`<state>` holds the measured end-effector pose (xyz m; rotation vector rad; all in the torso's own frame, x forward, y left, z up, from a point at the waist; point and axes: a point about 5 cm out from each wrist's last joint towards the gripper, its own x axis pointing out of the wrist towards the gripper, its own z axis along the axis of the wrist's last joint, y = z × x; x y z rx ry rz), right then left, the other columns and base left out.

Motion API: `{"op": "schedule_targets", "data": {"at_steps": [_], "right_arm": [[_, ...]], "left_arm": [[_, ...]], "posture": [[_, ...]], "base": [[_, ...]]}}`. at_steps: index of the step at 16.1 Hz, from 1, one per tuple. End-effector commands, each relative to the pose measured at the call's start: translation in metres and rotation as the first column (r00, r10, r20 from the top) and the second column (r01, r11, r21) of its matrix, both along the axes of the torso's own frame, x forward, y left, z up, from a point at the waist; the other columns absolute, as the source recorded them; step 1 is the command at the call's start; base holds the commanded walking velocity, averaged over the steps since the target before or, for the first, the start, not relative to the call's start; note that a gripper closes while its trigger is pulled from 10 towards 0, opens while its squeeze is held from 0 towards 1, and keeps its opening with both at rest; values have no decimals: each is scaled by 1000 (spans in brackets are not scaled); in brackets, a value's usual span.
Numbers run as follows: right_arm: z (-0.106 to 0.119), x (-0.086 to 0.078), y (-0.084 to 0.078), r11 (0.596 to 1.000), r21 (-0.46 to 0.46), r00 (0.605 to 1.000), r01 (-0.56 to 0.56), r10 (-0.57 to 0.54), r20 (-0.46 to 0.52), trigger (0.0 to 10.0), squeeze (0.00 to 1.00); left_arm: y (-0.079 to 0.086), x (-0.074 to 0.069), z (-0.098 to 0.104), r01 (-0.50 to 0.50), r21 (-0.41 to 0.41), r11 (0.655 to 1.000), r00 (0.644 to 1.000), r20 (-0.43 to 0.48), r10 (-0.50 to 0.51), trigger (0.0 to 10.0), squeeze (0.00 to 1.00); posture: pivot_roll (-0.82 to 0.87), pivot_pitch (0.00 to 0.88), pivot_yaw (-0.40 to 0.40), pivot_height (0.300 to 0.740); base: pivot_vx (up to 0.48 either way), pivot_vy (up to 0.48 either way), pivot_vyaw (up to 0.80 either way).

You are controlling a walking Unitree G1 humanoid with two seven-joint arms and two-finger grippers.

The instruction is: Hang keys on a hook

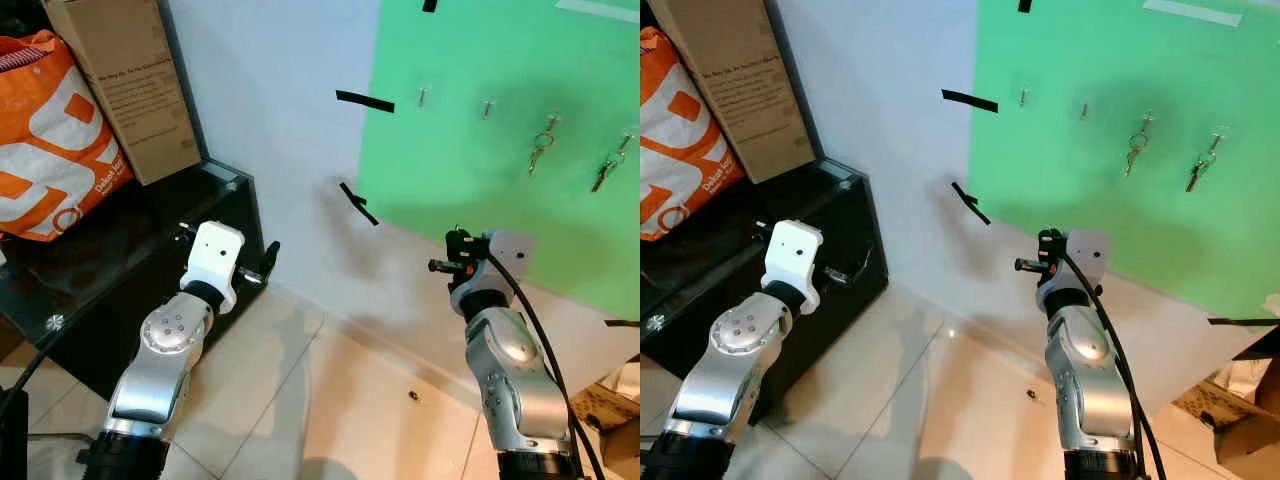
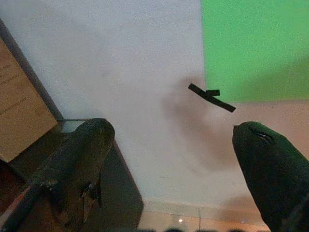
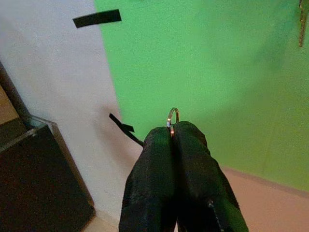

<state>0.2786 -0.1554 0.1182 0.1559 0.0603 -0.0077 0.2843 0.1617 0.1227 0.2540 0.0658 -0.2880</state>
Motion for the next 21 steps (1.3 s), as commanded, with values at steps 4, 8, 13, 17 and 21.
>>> {"op": "schedule_targets", "data": {"at_steps": [4, 8, 13, 17, 21], "right_arm": [[-2, 0, -3, 1000, -12, 1000, 7, -7, -10, 10000, 0], [0, 1, -4, 1000, -17, 1000, 5, -5, -4, 10000, 0], [-2, 2, 4, 995, -71, 998, -65, 64, -19, 10000, 0], [-2, -3, 8, 993, -37, 994, -109, 110, 8, 10000, 0], [1, -6, 10, 985, -18, 985, -170, 171, 34, 10000, 0]], "left_arm": [[-4, 2, 5, 16, -12, 1000, 1000, 13, -15, 10000, 43], [-3, 3, 6, 9, -13, 1000, 1000, 15, -9, 10000, 47], [-1, 2, 6, 7, -13, 1000, 1000, 15, -7, 10000, 43], [2, 1, 6, 50, 26, 998, 999, -5, -50, 10000, 31], [5, -4, 3, 99, 75, 992, 995, -32, -97, 10000, 16]], "posture": [[-38, 0, 28, 740], [-36, 0, 24, 740], [-31, 0, 25, 740], [-23, 0, 64, 740], [3, 0, 37, 740]], "base": [[288, 0, -306], [296, 0, 0], [301, 0, 640], [285, 0, 0], [125, 0, 0]]}}
